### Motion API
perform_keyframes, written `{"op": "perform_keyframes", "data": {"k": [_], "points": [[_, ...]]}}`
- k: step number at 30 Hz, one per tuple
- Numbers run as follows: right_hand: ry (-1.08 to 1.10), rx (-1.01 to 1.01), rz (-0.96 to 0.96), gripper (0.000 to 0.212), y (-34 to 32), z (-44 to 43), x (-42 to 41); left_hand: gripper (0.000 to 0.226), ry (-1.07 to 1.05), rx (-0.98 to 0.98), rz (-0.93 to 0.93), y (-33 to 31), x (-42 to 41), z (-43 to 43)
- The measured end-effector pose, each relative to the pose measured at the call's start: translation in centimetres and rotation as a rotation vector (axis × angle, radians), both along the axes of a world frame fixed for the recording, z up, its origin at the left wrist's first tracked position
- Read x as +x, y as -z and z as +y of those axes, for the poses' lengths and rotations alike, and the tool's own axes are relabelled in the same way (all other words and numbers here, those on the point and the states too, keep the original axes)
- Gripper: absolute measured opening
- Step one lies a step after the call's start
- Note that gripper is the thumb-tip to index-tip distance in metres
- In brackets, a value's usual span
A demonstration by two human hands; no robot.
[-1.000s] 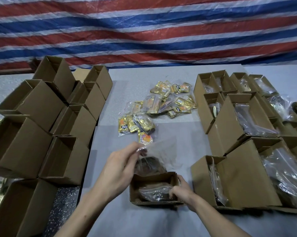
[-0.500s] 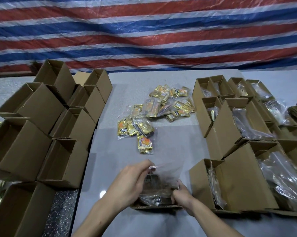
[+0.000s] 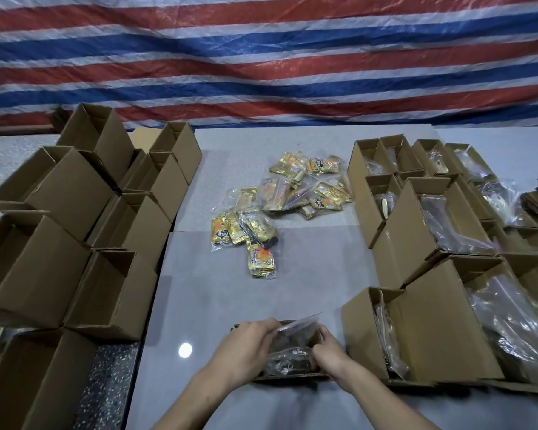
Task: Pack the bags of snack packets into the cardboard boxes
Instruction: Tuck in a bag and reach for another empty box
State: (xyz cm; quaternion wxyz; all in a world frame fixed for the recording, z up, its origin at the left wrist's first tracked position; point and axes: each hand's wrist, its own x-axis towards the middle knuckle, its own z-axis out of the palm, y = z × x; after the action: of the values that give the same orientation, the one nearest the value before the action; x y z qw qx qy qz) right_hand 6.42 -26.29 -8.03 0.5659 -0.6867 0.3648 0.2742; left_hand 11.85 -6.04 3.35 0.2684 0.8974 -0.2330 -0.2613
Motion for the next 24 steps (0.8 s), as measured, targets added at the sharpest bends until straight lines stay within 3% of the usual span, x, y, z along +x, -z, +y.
{"op": "perform_keyframes", "data": {"k": [5, 14, 24], "points": [[-0.005, 0.0, 0.004, 0.075, 0.3, -0.1, 0.0, 0.021, -0.005, 0.024, 0.02, 1.1, -0.4, -0.4], [-0.017, -0.013, 0.023, 0.051, 0.1, -0.1, 0.1, 0.027, 0.026, 0.106, 0.092, 3.5, -0.3, -2.3], [-0.014, -0.042, 0.001, 0.053, -0.1, -0.1, 0.3, 0.035, 0.192, 0.247, -0.107, 6.4, -0.2, -3.7]]}}
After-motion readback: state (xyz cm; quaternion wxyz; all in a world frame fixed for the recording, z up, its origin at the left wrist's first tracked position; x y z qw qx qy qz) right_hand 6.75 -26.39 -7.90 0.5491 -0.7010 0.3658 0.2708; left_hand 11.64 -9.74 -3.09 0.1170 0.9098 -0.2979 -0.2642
